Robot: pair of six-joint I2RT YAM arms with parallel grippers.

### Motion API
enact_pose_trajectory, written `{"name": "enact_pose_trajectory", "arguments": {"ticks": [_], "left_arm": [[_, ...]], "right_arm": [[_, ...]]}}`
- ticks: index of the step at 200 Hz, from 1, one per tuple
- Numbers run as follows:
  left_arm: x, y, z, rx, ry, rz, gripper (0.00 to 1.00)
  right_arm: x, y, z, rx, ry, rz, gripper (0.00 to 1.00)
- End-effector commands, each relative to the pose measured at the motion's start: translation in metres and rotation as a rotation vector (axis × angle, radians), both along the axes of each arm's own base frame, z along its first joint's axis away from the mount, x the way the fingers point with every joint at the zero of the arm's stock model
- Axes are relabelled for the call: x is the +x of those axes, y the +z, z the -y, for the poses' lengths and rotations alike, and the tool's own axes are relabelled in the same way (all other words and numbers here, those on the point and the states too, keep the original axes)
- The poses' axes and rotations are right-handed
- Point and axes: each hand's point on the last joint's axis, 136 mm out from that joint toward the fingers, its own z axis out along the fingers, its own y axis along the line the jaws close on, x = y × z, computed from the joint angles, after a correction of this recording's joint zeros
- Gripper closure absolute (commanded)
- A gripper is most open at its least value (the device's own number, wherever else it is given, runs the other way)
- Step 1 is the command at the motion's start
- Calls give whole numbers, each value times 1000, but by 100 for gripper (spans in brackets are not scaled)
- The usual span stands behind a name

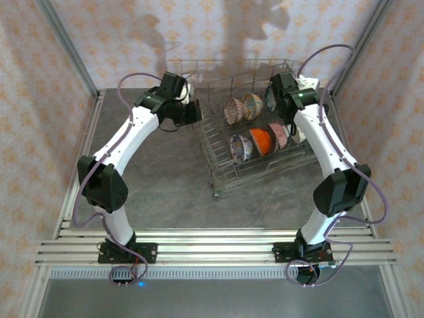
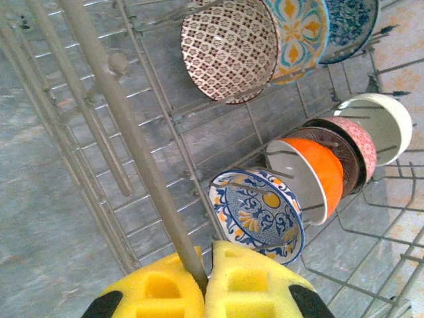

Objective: Load the bowls into the dish rack

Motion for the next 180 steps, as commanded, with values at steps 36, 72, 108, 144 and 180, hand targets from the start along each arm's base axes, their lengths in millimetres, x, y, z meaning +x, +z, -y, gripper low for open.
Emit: {"name": "enact_pose_trajectory", "arguments": {"ticks": [36,72,108,144,180], "left_arm": [[8,46,-116,175,74,96,100],[30,46,-155,259,117,90,100],[50,44,-175,269,137,85,100],[54,43,-163,196,116,97,84],[36,87,-175,235,199,308,36]], "right_arm": [[-13,17,9,21,-7,51,13],[-16,13,9,32,-3,49,13],[-15,0,11,75,7,59,12],[-12,-16,23,90,-2,84,11],[-13,-36,46,140,-26,133,4]]}}
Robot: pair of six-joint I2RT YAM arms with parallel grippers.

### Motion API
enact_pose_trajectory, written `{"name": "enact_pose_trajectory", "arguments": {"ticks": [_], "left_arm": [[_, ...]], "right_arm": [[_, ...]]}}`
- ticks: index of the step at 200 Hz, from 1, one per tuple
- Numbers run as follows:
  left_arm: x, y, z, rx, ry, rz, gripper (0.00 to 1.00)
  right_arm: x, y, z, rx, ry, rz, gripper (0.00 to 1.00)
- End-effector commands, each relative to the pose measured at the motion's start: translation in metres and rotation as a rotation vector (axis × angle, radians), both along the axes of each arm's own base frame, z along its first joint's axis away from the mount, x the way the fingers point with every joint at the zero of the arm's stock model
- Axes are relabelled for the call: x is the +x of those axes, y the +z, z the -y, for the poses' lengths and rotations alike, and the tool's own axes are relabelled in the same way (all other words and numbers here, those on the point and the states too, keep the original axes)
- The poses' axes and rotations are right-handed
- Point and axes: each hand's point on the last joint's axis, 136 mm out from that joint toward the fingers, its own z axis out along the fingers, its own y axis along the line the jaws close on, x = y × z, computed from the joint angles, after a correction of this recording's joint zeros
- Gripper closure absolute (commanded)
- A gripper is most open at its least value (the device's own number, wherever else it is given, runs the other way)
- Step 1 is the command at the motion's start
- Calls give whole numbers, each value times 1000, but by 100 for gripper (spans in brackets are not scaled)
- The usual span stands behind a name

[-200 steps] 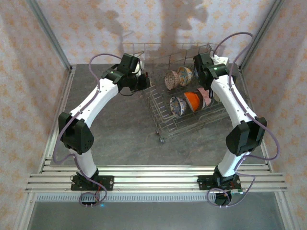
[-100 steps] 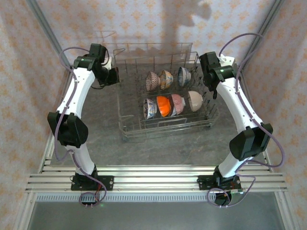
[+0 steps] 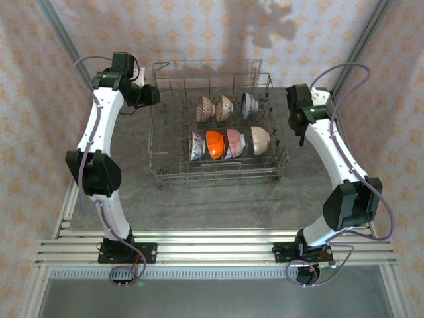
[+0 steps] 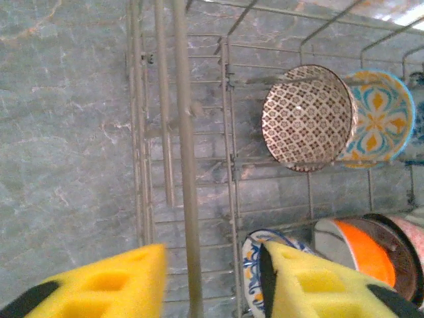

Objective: Load the bowls into the dish rack

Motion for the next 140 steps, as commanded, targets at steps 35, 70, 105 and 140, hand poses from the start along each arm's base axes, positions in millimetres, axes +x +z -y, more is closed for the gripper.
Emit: {"name": "enact_pose_trajectory", "arguments": {"ticks": [35,70,105,140], "left_arm": [[-38,92,-53,182,229,457,1],[-81,58,-97,283,412,442,1],[-121,-5,-132,351,561,387,1],[-155,-63,-151,416,686,409,1]], "right_arm": [[-6,-22,45,88,-88,161,0],[-7,-68,49,45,-50,175,0],[-10,-123,37,88,28,164,0],[-19,-146,32,111,51,267,0]]}}
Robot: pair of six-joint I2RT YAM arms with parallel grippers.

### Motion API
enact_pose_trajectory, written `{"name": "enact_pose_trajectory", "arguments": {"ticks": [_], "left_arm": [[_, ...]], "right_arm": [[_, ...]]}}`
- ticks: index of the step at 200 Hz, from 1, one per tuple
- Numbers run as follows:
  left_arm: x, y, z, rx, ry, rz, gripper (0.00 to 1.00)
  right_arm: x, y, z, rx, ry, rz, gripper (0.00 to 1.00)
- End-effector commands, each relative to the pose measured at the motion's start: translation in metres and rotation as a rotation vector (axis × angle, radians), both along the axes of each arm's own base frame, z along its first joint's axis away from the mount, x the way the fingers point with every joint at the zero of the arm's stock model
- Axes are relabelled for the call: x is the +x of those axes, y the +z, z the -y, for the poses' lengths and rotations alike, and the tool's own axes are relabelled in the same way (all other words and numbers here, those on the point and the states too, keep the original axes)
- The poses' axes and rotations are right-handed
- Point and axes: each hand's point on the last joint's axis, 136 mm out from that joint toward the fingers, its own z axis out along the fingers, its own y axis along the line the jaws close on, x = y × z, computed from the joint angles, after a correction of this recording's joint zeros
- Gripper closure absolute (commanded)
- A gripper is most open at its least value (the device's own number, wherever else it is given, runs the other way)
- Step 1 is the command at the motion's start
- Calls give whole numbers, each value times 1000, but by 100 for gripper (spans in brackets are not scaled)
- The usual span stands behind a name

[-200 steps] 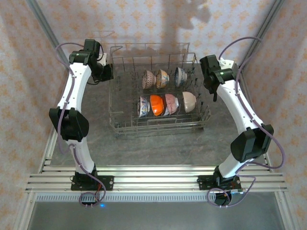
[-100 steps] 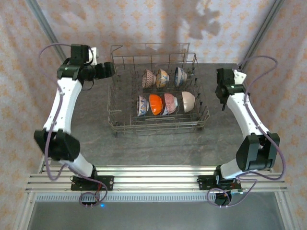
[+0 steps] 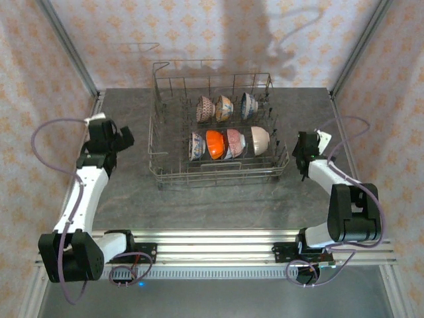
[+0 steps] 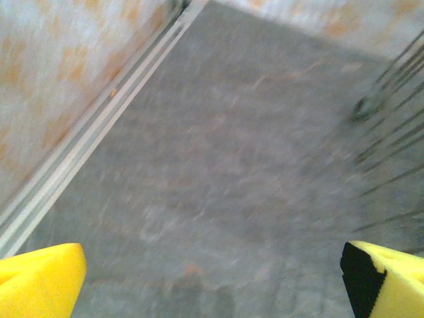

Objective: Load the bowls into the dish rack

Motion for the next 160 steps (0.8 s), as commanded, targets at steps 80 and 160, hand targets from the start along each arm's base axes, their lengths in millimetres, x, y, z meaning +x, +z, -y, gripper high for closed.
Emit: {"name": "enact_pose_trajectory", "arguments": {"ticks": [80,160], "left_arm": [[-13,-68,-6,204,58,168,1],[12,-64,16,263,-24,355,1]], "right_arm": [[31,24,-48,-92,256,348,0],[35,5,-65,-51,371,379,0]]}}
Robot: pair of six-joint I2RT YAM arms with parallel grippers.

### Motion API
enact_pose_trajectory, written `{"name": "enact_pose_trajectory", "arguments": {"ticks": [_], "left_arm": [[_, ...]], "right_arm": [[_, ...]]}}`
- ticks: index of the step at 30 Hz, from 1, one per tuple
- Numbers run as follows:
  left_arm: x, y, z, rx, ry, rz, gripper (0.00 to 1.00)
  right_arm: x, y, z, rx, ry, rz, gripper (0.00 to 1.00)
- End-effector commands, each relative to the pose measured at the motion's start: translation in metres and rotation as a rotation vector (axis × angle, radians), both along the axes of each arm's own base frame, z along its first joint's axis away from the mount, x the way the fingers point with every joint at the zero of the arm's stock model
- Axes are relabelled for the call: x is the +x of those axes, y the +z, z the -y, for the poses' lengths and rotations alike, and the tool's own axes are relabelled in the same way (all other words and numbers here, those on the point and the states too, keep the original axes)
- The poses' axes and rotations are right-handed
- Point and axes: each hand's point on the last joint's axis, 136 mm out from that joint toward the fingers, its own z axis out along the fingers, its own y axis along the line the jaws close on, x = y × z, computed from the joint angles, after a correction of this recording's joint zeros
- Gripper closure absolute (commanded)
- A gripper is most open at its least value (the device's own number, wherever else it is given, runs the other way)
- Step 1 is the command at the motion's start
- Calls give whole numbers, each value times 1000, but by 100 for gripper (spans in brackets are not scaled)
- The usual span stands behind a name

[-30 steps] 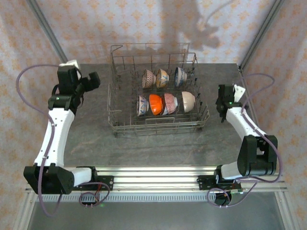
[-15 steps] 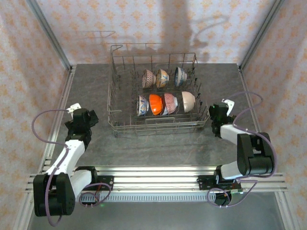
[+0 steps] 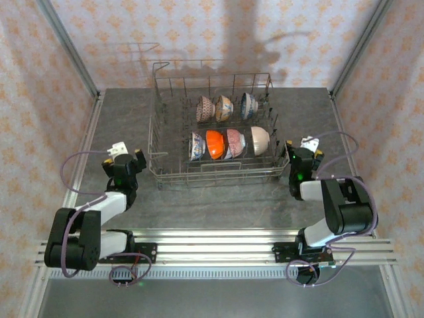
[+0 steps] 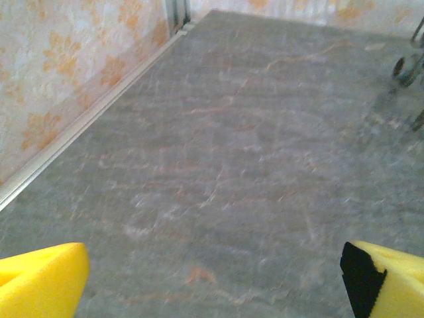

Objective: Load the bowls into the dish rack

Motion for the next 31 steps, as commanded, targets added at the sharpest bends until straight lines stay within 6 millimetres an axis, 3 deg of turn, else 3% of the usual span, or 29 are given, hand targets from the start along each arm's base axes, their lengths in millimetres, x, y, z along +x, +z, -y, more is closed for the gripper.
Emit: {"name": "enact_pose_trajectory", "arguments": {"ticks": [1,9,21,31], "left_arm": [[10,28,0,56,-3,165,1],[30,4,10,62,-74,146,1],[47,-3,13,79,-85,47,1],[46,-3,14,80,-87,53,1]], "right_arm": [[5,-8,-16,-5,92,-27,0],[9,-10,-12,34,93,-58,0],[12,-13,-11,54,107,-72,0],[11,-12,-11,53,106,-62,0]]}}
